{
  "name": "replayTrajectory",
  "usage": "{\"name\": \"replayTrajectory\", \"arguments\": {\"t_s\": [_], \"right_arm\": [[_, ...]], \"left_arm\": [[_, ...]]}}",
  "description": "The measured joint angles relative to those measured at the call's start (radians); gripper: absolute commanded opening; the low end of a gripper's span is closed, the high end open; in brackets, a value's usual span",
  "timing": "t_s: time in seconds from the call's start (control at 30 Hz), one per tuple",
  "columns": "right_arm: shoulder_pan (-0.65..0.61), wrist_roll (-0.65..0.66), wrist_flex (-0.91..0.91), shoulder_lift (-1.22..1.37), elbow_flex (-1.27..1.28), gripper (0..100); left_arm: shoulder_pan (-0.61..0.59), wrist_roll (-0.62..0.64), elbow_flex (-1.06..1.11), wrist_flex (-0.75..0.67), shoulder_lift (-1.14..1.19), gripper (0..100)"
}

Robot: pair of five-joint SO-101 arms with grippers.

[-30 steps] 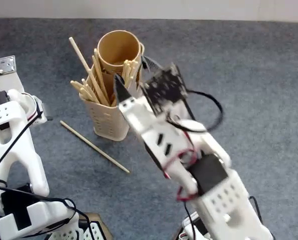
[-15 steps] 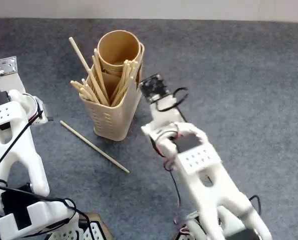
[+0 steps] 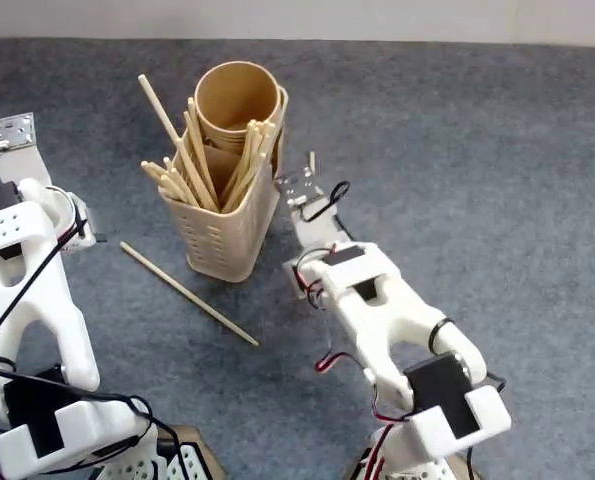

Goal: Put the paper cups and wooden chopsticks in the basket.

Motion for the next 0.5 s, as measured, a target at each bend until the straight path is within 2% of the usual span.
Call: {"name": "replayTrajectory", "arguments": {"t_s": [0.3,0.4,0.5], "right_arm": [[0.025,-0.021,0.11,-0.028,-0.025,0.5],[0.034,-0.021,0.149,-0.15,-0.018,0.5],[0.052,-0.041,0.184,-0.388,-0.02,0.5]], "left_arm": [[0.0,0.0,0.0,0.0,0.0,25],[0.0,0.0,0.0,0.0,0.0,25],[0.0,0.0,0.0,0.0,0.0,25]]}}
